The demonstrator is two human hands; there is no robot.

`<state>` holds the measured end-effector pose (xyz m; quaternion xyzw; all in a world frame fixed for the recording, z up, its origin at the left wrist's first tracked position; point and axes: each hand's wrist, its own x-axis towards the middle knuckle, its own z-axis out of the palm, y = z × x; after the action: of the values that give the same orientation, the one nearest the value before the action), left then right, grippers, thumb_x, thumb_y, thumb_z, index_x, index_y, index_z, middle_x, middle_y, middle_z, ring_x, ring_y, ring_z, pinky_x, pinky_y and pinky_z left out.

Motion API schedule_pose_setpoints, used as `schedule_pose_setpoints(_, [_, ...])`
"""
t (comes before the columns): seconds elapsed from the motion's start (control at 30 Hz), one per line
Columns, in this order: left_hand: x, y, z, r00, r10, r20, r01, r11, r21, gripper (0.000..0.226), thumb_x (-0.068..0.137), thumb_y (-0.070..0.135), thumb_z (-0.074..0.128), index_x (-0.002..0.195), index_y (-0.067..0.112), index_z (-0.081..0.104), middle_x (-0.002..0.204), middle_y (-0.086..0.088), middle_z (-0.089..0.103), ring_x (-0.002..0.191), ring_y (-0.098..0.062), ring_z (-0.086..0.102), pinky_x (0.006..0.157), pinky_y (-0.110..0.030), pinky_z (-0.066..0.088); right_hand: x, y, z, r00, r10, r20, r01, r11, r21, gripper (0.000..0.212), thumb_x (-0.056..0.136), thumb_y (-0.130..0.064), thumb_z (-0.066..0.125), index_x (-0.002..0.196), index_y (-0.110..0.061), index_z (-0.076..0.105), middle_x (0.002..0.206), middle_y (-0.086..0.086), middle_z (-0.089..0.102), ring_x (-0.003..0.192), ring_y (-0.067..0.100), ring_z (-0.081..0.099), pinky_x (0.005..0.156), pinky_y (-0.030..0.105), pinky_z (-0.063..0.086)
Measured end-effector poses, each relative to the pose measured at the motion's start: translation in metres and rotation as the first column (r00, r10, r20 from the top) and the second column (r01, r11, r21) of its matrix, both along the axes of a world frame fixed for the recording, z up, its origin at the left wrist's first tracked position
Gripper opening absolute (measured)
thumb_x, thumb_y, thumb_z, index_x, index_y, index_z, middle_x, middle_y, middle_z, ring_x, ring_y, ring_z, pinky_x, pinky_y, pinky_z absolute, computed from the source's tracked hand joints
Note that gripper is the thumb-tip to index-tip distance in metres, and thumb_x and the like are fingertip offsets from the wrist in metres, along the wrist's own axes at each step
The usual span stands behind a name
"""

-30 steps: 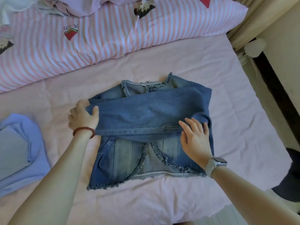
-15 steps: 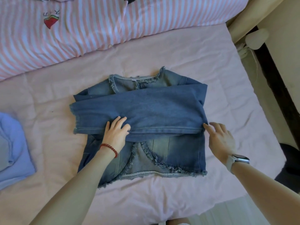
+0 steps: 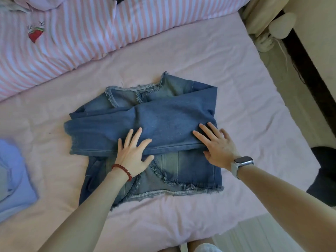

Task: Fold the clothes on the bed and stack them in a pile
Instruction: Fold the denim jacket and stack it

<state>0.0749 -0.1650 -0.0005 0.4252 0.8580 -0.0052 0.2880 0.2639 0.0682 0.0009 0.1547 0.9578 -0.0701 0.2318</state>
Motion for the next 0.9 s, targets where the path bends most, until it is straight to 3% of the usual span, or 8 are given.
schedule_pose_setpoints(0.1, [0.001, 0.013, -0.009, 0.993, 0.118, 0.027, -0.113, 0.983, -0.141, 0.057, 0.092, 0.059, 0.025, 0.145, 0.044, 0.009, 0.155, 0.007, -0.017, 0.141, -0.025, -0.02, 0.109, -0.061, -0.003, 0.02, 0.014, -0.009, 0.985, -0.022, 0.174, 0.022, 1.0, 0.003, 0.075, 0.09, -0.033, 0.041, 0.148, -0.033, -0.006, 0.157, -0.001, -0.011, 0.144, 0.024, -0.002, 0.112, 0.046, 0.015])
schedule_pose_setpoints(0.27, [-0.035, 0.006, -0.017, 0.912, 0.408, -0.04, -0.396, 0.852, -0.342, 0.057, 0.092, 0.061, 0.01, 0.141, 0.047, -0.014, 0.154, 0.005, -0.024, 0.14, -0.03, -0.023, 0.109, -0.064, -0.003, 0.02, 0.017, -0.004, 0.931, -0.363, 0.039, 0.365, 0.924, -0.111, 0.05, 0.093, -0.03, 0.039, 0.143, -0.026, 0.033, 0.153, -0.004, 0.025, 0.14, 0.018, 0.019, 0.108, 0.037, 0.025])
schedule_pose_setpoints(0.37, [-0.052, 0.014, -0.017, 0.842, 0.533, -0.079, -0.526, 0.78, -0.339, 0.063, 0.091, 0.064, 0.018, 0.144, 0.045, -0.011, 0.154, 0.002, -0.022, 0.14, -0.032, -0.021, 0.107, -0.067, 0.0, -0.006, 0.011, -0.004, 0.564, -0.819, -0.105, 0.732, 0.555, -0.394, 0.039, 0.093, -0.034, 0.049, 0.124, -0.01, 0.049, 0.128, 0.008, 0.05, 0.113, 0.028, 0.05, 0.087, 0.035, 0.041])
schedule_pose_setpoints(0.43, [-0.051, 0.025, -0.017, 0.839, 0.525, -0.143, -0.544, 0.799, -0.256, 0.067, 0.089, 0.066, 0.02, 0.145, 0.042, -0.008, 0.155, 0.0, -0.019, 0.14, -0.033, -0.02, 0.106, -0.069, -0.002, -0.021, 0.012, -0.005, 0.34, -0.94, -0.019, 0.781, 0.294, -0.551, 0.042, 0.091, -0.036, 0.052, 0.121, -0.007, 0.045, 0.116, 0.011, 0.054, 0.105, 0.031, 0.054, 0.083, 0.034, 0.043])
schedule_pose_setpoints(0.5, [-0.036, 0.035, -0.018, 0.903, 0.396, -0.166, -0.419, 0.898, -0.138, 0.069, 0.087, 0.068, 0.022, 0.144, 0.043, -0.009, 0.155, 0.001, -0.019, 0.14, -0.033, -0.02, 0.104, -0.068, -0.003, -0.028, 0.013, -0.008, 0.249, -0.966, 0.073, 0.779, 0.155, -0.607, 0.042, 0.091, -0.039, 0.051, 0.12, -0.01, 0.043, 0.112, 0.01, 0.057, 0.105, 0.032, 0.055, 0.083, 0.034, 0.044])
schedule_pose_setpoints(0.6, [-0.007, 0.046, -0.025, 0.962, 0.257, -0.088, -0.267, 0.956, -0.124, 0.072, 0.083, 0.072, 0.022, 0.141, 0.047, -0.013, 0.153, 0.005, -0.025, 0.139, -0.03, -0.023, 0.106, -0.066, 0.0, -0.028, 0.012, -0.01, 0.275, -0.952, 0.131, 0.753, 0.129, -0.645, 0.045, 0.09, -0.039, 0.052, 0.127, -0.014, 0.043, 0.114, 0.002, 0.056, 0.109, 0.025, 0.054, 0.084, 0.031, 0.042])
schedule_pose_setpoints(0.77, [-0.017, 0.057, -0.029, 0.942, 0.319, 0.101, -0.288, 0.927, -0.241, 0.07, 0.086, 0.067, 0.033, 0.143, 0.048, -0.003, 0.154, 0.007, -0.023, 0.139, -0.03, -0.023, 0.107, -0.065, -0.001, -0.029, 0.008, 0.012, 0.407, -0.903, 0.139, 0.556, 0.124, -0.822, 0.057, 0.09, -0.016, 0.056, 0.141, -0.022, 0.031, 0.123, -0.013, 0.046, 0.111, 0.005, 0.046, 0.089, 0.017, 0.038])
schedule_pose_setpoints(0.9, [-0.039, 0.042, 0.003, 0.773, 0.507, 0.383, -0.562, 0.826, 0.042, 0.045, 0.094, 0.039, 0.047, 0.137, 0.027, 0.042, 0.153, -0.001, 0.023, 0.142, -0.023, 0.013, 0.111, -0.042, 0.017, -0.052, -0.011, 0.049, 0.497, -0.868, 0.006, 0.433, 0.242, -0.868, 0.058, 0.089, 0.0, 0.051, 0.142, -0.016, 0.032, 0.122, -0.015, 0.048, 0.104, -0.004, 0.048, 0.077, -0.002, 0.039])
